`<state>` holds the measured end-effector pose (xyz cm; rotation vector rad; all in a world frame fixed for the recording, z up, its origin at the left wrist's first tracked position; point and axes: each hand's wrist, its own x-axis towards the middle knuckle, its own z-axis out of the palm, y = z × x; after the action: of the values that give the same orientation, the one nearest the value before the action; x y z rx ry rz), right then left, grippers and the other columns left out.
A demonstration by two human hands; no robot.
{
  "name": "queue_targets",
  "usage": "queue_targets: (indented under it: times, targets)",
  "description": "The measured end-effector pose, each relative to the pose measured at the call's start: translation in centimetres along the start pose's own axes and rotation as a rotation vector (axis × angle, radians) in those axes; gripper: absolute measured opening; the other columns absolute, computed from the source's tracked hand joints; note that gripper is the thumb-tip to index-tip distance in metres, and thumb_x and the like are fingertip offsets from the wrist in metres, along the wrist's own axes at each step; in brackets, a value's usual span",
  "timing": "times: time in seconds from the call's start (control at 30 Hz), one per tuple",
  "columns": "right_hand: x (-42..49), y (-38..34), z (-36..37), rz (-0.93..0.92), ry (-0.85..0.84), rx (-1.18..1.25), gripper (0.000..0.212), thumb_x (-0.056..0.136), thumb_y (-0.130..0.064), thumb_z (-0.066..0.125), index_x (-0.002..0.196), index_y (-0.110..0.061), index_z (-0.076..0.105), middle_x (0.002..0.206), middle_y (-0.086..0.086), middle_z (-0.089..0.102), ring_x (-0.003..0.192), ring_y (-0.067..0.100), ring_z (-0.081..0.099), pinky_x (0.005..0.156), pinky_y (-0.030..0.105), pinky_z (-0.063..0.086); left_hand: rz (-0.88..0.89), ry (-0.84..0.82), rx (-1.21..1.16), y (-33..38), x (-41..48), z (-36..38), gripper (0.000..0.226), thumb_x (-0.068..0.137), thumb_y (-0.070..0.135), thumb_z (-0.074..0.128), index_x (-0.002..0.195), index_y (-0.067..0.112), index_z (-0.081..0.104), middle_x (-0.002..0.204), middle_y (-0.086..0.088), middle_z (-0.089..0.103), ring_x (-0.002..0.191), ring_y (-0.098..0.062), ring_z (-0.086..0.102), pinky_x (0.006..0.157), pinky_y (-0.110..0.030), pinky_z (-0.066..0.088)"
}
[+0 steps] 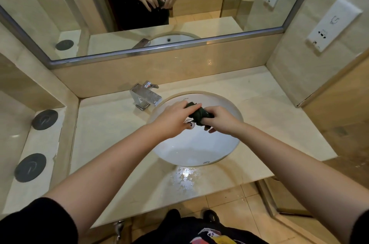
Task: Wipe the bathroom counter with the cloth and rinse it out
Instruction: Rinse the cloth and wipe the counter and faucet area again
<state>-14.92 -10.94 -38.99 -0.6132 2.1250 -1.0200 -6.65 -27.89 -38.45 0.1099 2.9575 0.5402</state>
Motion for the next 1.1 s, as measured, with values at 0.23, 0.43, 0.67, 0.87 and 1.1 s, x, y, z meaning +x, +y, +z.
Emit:
queue_targets:
  times: [0.23, 0.43, 0.67, 0.87, 1.1]
  targets:
    - [0.6, -1.9, -0.5, 0.056, -0.239, -0.020, 0.026, 0.092, -0.030, 0.051, 0.115, -0.017, 0.053, 0.110, 0.008, 0.062, 0.088, 0.013, 0.059, 0.084, 0.039, 0.054, 0.074, 0.251, 0.618, -1.6, 1.5, 0.2, 0.061, 0.049, 0.002, 0.080, 0.103, 0.018, 0.058, 0.085, -0.003, 0.053, 0.077, -0.025, 0.051, 0.065, -0.036, 0.043]
    - [1.9, -1.8, 0.6, -0.104, -0.118, -0.472, 0.031, 0.094, -0.038, 0.050, 0.101, -0.008, 0.053, 0.087, 0.003, 0.061, 0.079, 0.023, 0.058, 0.065, 0.034, 0.043, 0.032, 0.217, 0.711, -1.9, 2.5, 0.3, 0.037, 0.054, 0.014, 0.083, 0.077, 0.017, 0.054, 0.069, -0.001, 0.054, 0.068, -0.024, 0.051, 0.063, -0.034, 0.029]
    - [3.9, 0.7, 2.2, -0.370, 0.169, -1.426, 0.030, 0.074, -0.039, 0.070, 0.076, -0.013, 0.057, 0.064, 0.002, 0.057, 0.059, 0.019, 0.053, 0.043, 0.025, 0.017, -0.120, -0.194, 0.420, -0.7, 2.7, 1.3, 0.031, 0.093, 0.028, 0.042, 0.064, 0.017, 0.039, 0.060, 0.004, 0.041, 0.067, -0.024, 0.049, 0.072, -0.032, 0.035]
    - [5.0, 1.9, 1.9, -0.637, 0.359, -1.490, 0.012, 0.071, -0.024, 0.055, 0.067, -0.013, 0.050, 0.054, 0.000, 0.048, 0.048, 0.017, 0.043, 0.043, 0.026, 0.020, -0.406, -0.262, -0.457, -0.6, 1.7, 1.3, 0.035, 0.084, 0.017, 0.055, 0.055, 0.013, 0.036, 0.052, -0.001, 0.032, 0.048, -0.017, 0.031, 0.048, -0.028, 0.022]
    - [5.0, 2.5, 2.5, -0.676, 0.347, -1.429, 0.019, 0.078, -0.028, 0.051, 0.079, -0.014, 0.039, 0.063, 0.002, 0.051, 0.055, 0.020, 0.046, 0.044, 0.028, 0.021, -0.368, -0.338, -0.400, -1.4, 1.1, 1.8, 0.037, 0.090, 0.032, 0.054, 0.061, 0.014, 0.041, 0.056, -0.002, 0.044, 0.055, -0.020, 0.043, 0.055, -0.029, 0.031]
